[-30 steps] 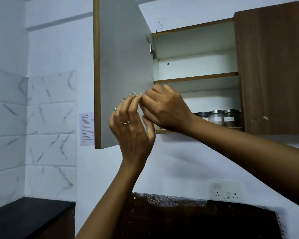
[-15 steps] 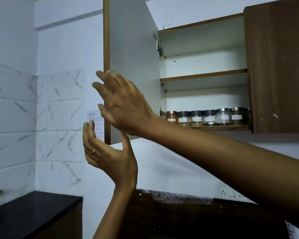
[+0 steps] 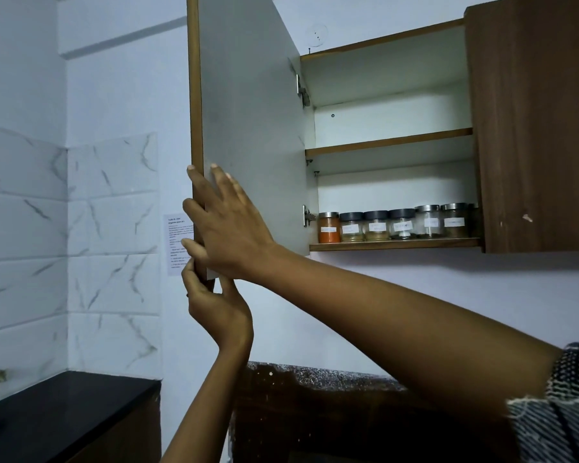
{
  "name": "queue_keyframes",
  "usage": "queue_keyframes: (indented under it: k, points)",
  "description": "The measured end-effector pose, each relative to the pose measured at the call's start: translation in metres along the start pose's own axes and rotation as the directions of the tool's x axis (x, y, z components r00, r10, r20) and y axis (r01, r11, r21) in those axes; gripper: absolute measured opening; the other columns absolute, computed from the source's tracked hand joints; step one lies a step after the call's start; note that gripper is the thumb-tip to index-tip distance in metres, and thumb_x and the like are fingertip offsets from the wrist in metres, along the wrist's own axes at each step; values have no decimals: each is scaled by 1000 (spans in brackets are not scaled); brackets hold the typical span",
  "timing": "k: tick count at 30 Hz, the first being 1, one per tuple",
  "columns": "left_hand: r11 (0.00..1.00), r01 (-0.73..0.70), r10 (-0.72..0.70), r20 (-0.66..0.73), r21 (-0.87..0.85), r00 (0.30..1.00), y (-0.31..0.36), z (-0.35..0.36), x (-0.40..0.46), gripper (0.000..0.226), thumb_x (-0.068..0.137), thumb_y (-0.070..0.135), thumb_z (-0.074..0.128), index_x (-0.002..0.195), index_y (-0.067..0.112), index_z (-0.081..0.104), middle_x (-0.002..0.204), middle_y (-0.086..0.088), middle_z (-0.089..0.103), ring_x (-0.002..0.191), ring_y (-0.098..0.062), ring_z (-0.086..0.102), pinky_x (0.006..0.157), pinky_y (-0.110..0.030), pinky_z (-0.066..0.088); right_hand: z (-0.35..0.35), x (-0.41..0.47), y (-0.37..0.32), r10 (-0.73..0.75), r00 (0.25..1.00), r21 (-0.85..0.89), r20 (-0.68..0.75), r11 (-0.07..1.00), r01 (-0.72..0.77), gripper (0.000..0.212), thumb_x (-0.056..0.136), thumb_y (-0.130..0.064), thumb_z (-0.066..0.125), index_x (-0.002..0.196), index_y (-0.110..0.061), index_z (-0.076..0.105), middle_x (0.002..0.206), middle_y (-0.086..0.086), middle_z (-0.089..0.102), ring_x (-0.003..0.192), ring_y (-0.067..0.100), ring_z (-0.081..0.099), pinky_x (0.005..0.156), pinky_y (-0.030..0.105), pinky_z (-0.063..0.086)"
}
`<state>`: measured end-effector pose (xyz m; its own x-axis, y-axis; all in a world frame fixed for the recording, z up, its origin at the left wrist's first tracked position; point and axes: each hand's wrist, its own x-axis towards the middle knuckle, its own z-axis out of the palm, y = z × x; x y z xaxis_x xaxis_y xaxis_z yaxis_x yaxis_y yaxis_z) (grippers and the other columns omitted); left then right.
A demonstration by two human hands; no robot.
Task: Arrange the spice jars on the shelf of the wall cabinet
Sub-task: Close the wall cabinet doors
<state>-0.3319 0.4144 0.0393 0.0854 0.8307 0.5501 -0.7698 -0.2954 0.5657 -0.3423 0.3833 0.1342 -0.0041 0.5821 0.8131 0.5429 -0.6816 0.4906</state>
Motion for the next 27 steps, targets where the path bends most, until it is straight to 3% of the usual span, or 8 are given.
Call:
queue_keyframes:
  k: [5, 8, 11, 13, 17, 20, 24, 27]
  points:
    - [996, 39, -34, 61, -80, 998, 1, -1, -3, 23, 88, 3, 54, 111, 3, 54, 96, -7, 60, 94, -24, 60, 78, -24, 45, 1, -3, -9, 96, 995, 121, -38, 989, -91, 35, 81, -35, 57, 110, -17, 52, 157, 10, 11, 141, 39, 12, 107, 40, 29]
    - [974, 88, -68, 104, -207, 992, 7, 0, -10, 26, 83, 12, 51, 107, 3, 54, 88, 5, 56, 90, -12, 55, 76, -21, 45, -1, -8, -8, 141, 987, 156, -73, 979, -129, 30, 77, -26, 59, 105, -15, 54, 156, 11, 15, 141, 39, 14, 102, 38, 36]
    - [963, 71, -40, 123, -259, 992, 14, 2, -20, 42, 71, 28, 49, 107, 7, 55, 92, -2, 58, 91, -7, 54, 81, -24, 44, -5, -15, -4, 188, 976, 242, -112, 958, -157, 27, 71, -12, 59, 97, -11, 55, 155, 13, 20, 141, 39, 17, 89, 35, 44]
    - [956, 91, -55, 136, -279, 989, 16, 5, -29, 41, 67, 34, 50, 104, 17, 58, 96, 1, 61, 94, -6, 54, 82, -27, 44, -7, -21, 0, 218, 965, 317, -143, 934, -164, 25, 68, -4, 58, 93, -7, 56, 154, 16, 23, 141, 40, 17, 84, 36, 47]
    - [981, 5, 28, 163, -195, 986, 19, 12, -48, 37, 79, 12, 58, 100, 43, 52, 100, 14, 62, 96, -6, 57, 85, -33, 47, -13, -35, 10, 276, 939, 452, -207, 878, -159, 24, 66, 4, 54, 88, -3, 55, 153, 18, 24, 142, 39, 15, 72, 40, 53]
    - [985, -46, 78, 194, -164, 978, 21, 19, -61, 45, 81, 0, 59, 101, 40, 51, 98, 12, 60, 92, -2, 55, 79, -22, 44, -17, -45, 21, 312, 925, 511, -217, 844, -165, 29, 67, 6, 54, 94, -3, 57, 154, 17, 18, 144, 35, 12, 66, 41, 54]
    - [911, 175, -109, 193, -373, 975, 32, 36, -75, 10, 85, 31, 51, 84, 32, 61, 82, 9, 52, 80, 0, 49, 68, -12, 43, -23, -58, 37, 404, 889, 584, -215, 783, -215, 55, 65, 10, 54, 118, -5, 53, 156, 15, 8, 140, 31, 26, 66, 36, 53]
    - [919, 181, -112, 210, -349, 971, 30, 49, -91, 28, 97, 21, 41, 78, 25, 61, 76, 9, 51, 71, 1, 53, 60, -13, 45, -32, -70, 49, 464, 857, 610, -224, 753, -249, 69, 63, 12, 50, 130, -5, 45, 156, 15, 8, 134, 33, 37, 75, 29, 48]
